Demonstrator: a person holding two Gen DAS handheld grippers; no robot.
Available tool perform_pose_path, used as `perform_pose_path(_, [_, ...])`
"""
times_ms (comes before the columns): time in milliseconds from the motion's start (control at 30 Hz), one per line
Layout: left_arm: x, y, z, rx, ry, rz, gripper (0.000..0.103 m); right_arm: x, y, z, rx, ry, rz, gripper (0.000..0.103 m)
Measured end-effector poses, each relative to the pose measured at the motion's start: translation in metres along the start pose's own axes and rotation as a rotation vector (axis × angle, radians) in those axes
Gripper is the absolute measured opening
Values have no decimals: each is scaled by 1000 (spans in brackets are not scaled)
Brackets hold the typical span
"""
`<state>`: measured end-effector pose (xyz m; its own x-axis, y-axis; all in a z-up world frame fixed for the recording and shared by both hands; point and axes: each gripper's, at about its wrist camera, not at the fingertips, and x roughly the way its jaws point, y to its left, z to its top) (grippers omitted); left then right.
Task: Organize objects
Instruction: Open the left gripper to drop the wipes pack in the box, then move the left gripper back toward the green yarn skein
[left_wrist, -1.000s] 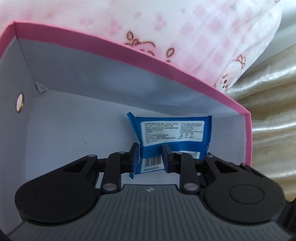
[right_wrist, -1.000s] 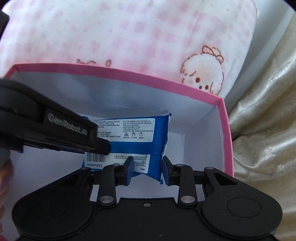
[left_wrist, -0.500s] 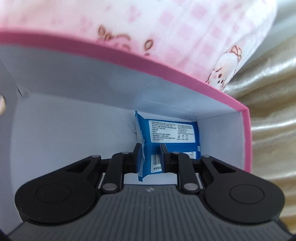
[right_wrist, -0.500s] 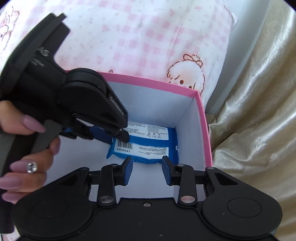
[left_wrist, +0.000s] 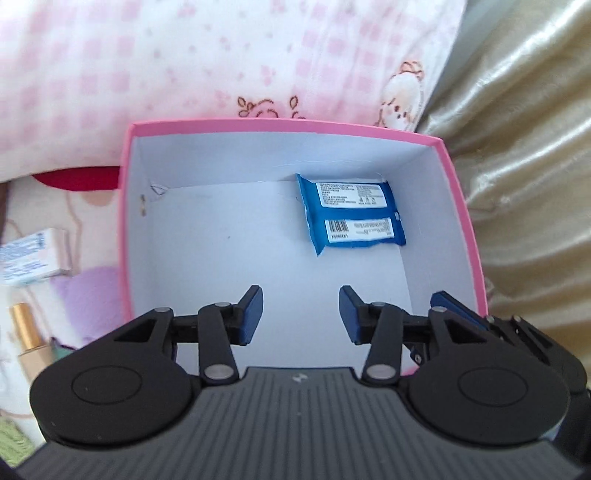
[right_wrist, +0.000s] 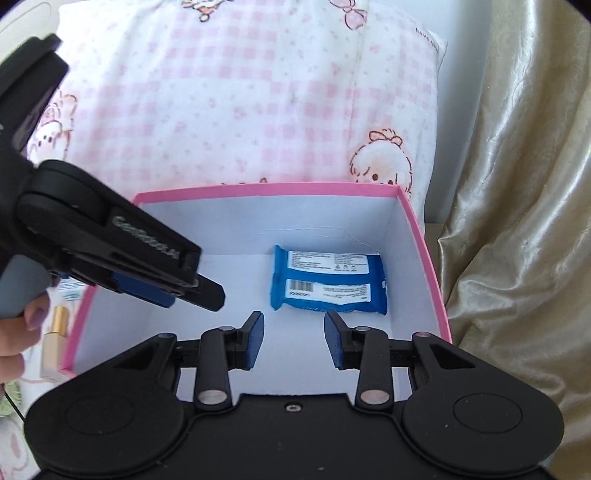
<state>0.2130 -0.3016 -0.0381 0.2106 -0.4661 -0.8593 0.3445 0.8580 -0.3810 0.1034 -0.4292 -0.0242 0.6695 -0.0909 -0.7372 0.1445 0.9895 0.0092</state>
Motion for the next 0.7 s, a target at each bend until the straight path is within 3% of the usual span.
perform_pose_path(133, [-44,-1,-17,78,-7,-28,50,-24,15,-11,13,-31,31,49])
perform_pose_path(267, [-82,0,-36,134,-59,17,52,-48,30,-15,-7,-21,45,50])
perform_pose_path(700, [-178,35,-89,164,-116,98,57,-129,77,-23,-127,-38,118,69])
